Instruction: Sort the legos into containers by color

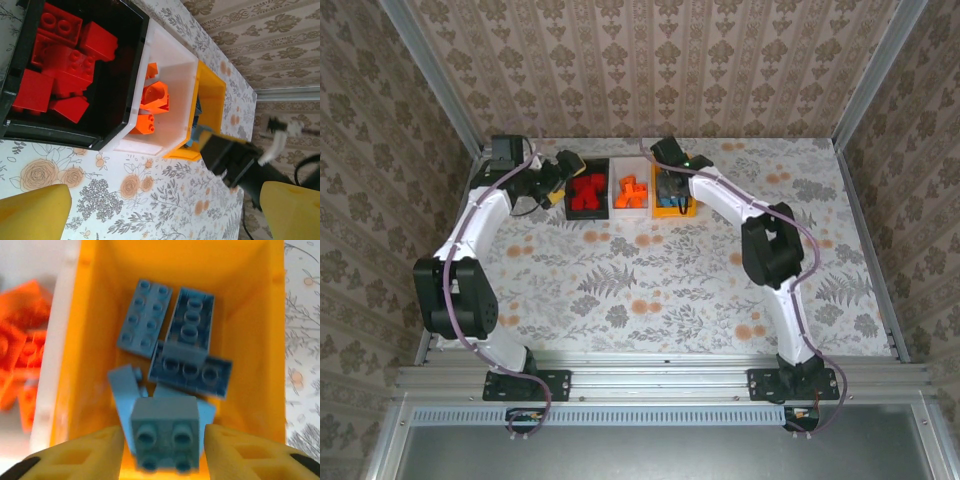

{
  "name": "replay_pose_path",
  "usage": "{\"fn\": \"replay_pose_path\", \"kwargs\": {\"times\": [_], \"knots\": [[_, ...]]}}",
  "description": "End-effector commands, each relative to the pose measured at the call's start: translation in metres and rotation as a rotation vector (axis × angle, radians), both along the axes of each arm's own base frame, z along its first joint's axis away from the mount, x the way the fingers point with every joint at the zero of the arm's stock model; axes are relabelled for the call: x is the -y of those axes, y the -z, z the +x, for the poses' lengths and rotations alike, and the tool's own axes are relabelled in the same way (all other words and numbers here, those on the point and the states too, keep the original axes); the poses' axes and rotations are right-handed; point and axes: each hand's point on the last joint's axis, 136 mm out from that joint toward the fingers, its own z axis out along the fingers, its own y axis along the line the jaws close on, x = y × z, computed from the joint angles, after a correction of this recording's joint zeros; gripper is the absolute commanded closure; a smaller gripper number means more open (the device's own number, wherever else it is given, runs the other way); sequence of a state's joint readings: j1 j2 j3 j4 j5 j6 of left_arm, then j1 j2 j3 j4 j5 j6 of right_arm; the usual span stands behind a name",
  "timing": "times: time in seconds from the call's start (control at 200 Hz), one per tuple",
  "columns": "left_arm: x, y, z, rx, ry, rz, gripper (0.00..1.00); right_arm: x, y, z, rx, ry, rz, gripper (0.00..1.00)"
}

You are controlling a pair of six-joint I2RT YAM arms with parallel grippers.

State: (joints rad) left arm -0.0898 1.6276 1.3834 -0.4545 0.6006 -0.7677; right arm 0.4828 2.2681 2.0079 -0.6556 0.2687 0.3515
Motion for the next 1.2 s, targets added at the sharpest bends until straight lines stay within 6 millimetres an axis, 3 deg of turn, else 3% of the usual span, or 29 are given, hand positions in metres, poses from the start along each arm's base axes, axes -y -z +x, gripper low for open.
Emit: {"fn": "replay_pose_path", "kwargs": {"times": [0.0, 0.105, 0.22, 0.27, 0.305, 0.415, 0.52, 0.55, 0.595, 0.69, 0.75, 0.845, 0.93, 1.01, 1.045, 1.105, 1.145, 1.195], "knots": [[0.002, -0.014, 0.005, 0.046, 0.021, -0.025, 0.02, -0.005, -0.028, -0.001, -0.007, -0.027, -0.02, 0.43], [0.005, -0.021, 0.004, 0.052, 0.037, -0.069, 0.02, -0.002, -0.057, -0.012, 0.042, -0.022, -0.023, 0.4], [0.001, -0.035, 0.003, 0.095, 0.033, -0.077, 0.02, -0.006, -0.11, -0.042, 0.17, -0.064, 0.034, 0.38], [-0.002, -0.047, 0.003, 0.137, 0.032, -0.069, 0.02, -0.008, -0.124, -0.062, 0.22, -0.098, 0.064, 0.35], [-0.003, -0.056, 0.001, 0.171, 0.034, -0.059, 0.01, -0.009, -0.151, -0.076, 0.297, -0.13, 0.107, 0.33], [-0.004, -0.089, -0.008, 0.293, 0.048, -0.014, 0.0, -0.02, -0.193, -0.131, 0.435, -0.293, 0.255, 0.26], [-0.013, -0.115, -0.025, 0.434, -0.003, 0.149, 0.0, -0.003, -0.241, -0.182, 0.576, -0.356, 0.331, 0.11], [-0.015, -0.123, -0.032, 0.486, -0.017, 0.215, 0.0, 0.003, -0.247, -0.194, 0.61, -0.37, 0.311, 0.01], [-0.017, -0.131, -0.043, 0.57, -0.043, 0.337, 0.0, 0.012, -0.254, -0.208, 0.659, -0.378, 0.266, 0.0], [-0.007, -0.153, -0.07, 0.811, -0.064, 0.555, 0.0, 0.03, -0.253, -0.227, 0.696, -0.329, 0.286, 0.0], [-0.002, -0.161, -0.083, 0.925, -0.126, 0.559, 0.0, 0.037, -0.254, -0.237, 0.732, -0.308, 0.354, 0.0], [0.021, -0.16, -0.102, 1.052, -0.045, 0.558, 0.0, 0.043, -0.255, -0.242, 0.866, -0.298, 0.408, 0.0], [0.005, -0.122, -0.099, 0.914, -0.096, 0.685, 0.0, 0.058, -0.235, -0.23, 0.942, -0.225, 0.291, 0.0], [-0.025, -0.064, -0.087, 0.721, -0.214, 0.828, 0.0, 0.089, -0.18, -0.208, 0.84, 0.008, 0.188, 0.0], [-0.023, -0.037, -0.081, 0.695, -0.166, 0.871, 0.0, 0.091, -0.152, -0.201, 0.781, 0.0, 0.139, 0.0], [0.002, -0.003, -0.076, 0.771, 0.038, 0.889, 0.0, 0.101, -0.115, -0.194, 0.728, 0.028, 0.066, 0.0], [0.005, 0.008, -0.076, 0.836, 0.098, 0.937, 0.0, 0.114, -0.102, -0.192, 0.729, 0.067, 0.032, 0.0], [-0.009, 0.016, -0.077, 0.886, 0.088, 1.063, 0.0, 0.137, -0.097, -0.19, 0.765, 0.136, 0.012, 0.0]]}}
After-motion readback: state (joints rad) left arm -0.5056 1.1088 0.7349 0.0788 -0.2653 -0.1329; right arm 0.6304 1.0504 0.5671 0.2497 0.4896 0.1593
